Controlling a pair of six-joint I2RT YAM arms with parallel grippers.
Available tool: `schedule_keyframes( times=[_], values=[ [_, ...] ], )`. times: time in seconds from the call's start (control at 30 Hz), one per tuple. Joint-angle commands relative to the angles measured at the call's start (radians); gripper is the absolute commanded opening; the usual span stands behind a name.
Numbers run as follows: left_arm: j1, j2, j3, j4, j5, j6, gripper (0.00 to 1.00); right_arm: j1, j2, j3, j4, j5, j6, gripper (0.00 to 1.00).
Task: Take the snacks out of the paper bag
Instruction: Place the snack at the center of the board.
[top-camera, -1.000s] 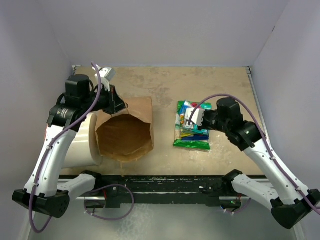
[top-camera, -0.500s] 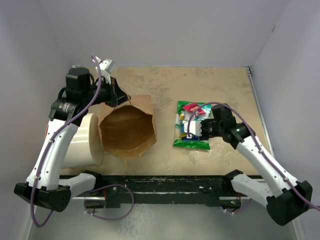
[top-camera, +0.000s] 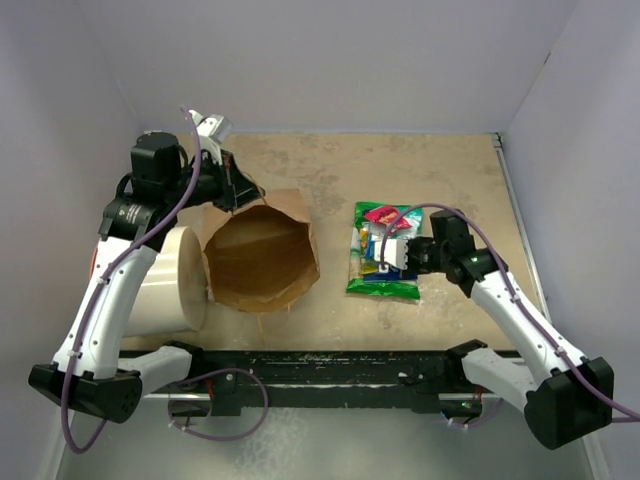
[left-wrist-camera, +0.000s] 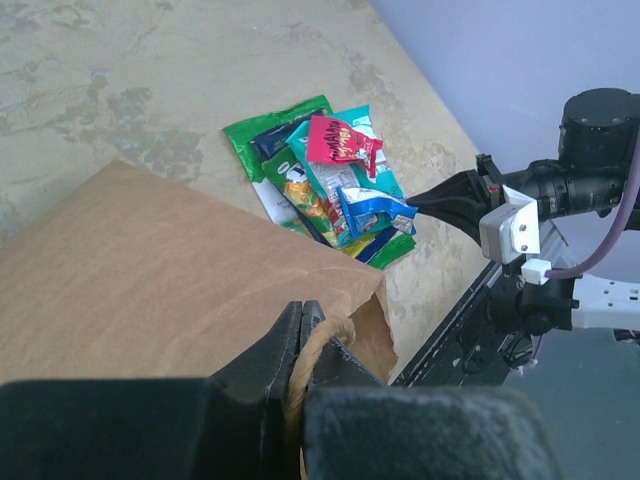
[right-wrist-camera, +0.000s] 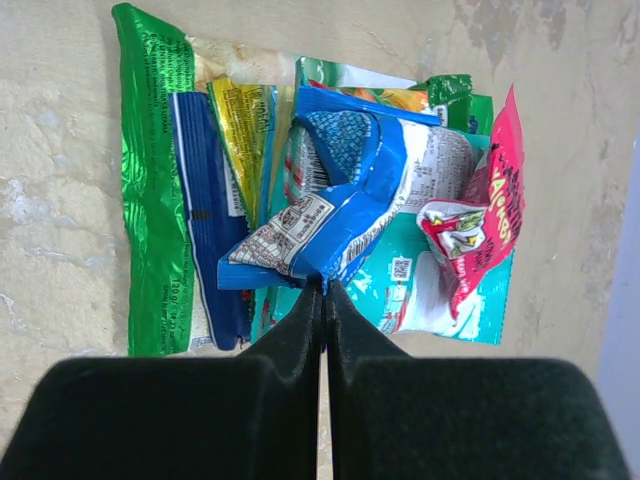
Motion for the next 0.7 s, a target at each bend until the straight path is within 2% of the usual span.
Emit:
schedule_keyframes(
  times=[0.0,0.13,0.3,0.67],
  values=[
    [-0.004,0.002,0.011,0.058,0.022,-0.01,0.0,-0.01,-0.049,-0.043,0.054,0.002,-0.022,0.0],
    [-0.005,0.002,-0.003,0.065,0.024,-0.014,0.0,-0.012,-0.065,-0.075,0.058,0.03,-0.027,0.0],
    [-0.005,0.006,-0.004,0.069,0.027,-0.019,0.0,-0.013,-0.071,-0.099,0.093,0.048,-0.015,0.07],
    [-0.004,0.021,0.01,0.073,0.026,-0.03,0.0,-0.013,-0.08,-0.098,0.08,0.069,-0.027,0.34]
  ],
)
